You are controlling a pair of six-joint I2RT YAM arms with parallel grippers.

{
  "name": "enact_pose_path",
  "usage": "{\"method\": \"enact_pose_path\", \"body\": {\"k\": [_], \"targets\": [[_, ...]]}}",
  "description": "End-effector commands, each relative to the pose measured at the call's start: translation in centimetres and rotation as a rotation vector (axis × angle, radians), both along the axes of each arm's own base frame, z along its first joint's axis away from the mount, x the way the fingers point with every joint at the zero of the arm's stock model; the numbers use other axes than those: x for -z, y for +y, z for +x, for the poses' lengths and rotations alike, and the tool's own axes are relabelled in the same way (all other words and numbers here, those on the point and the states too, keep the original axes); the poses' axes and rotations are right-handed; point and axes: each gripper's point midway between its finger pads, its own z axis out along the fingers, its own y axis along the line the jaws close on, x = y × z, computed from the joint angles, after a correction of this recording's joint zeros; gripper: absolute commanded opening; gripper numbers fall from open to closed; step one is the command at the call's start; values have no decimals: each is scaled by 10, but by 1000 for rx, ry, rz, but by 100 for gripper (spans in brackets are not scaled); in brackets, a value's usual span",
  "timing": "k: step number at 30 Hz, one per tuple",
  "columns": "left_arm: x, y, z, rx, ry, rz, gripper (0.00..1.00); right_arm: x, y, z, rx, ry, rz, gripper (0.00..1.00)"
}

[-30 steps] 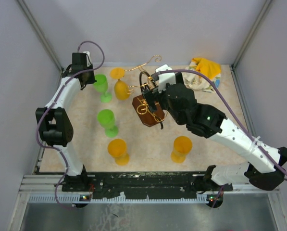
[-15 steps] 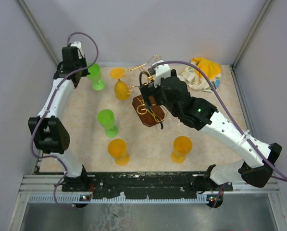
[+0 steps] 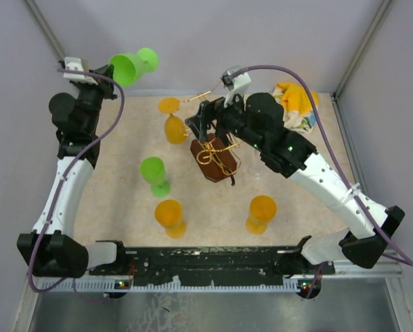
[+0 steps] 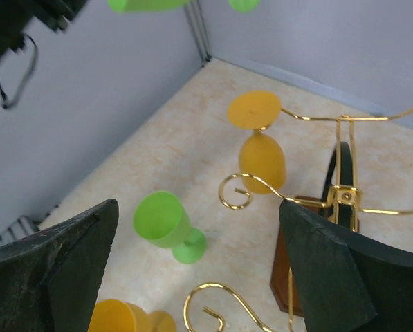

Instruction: Place the wine glass upside down on the wine glass rack

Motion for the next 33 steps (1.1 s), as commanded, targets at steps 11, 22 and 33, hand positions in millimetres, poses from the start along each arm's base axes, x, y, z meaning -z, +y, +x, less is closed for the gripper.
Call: {"method": "enact_pose_path", "body": {"k": [11, 22, 33], "targets": [[-39, -64, -123, 171, -538, -3, 0, -117, 9, -23, -319, 82, 685, 98], [-41, -70, -161, 121, -688, -4, 0, -111, 30, -7, -437, 293, 837, 82], [-26, -75, -171, 148, -686, -43, 0, -114, 36, 16, -372, 308, 868, 74]]}}
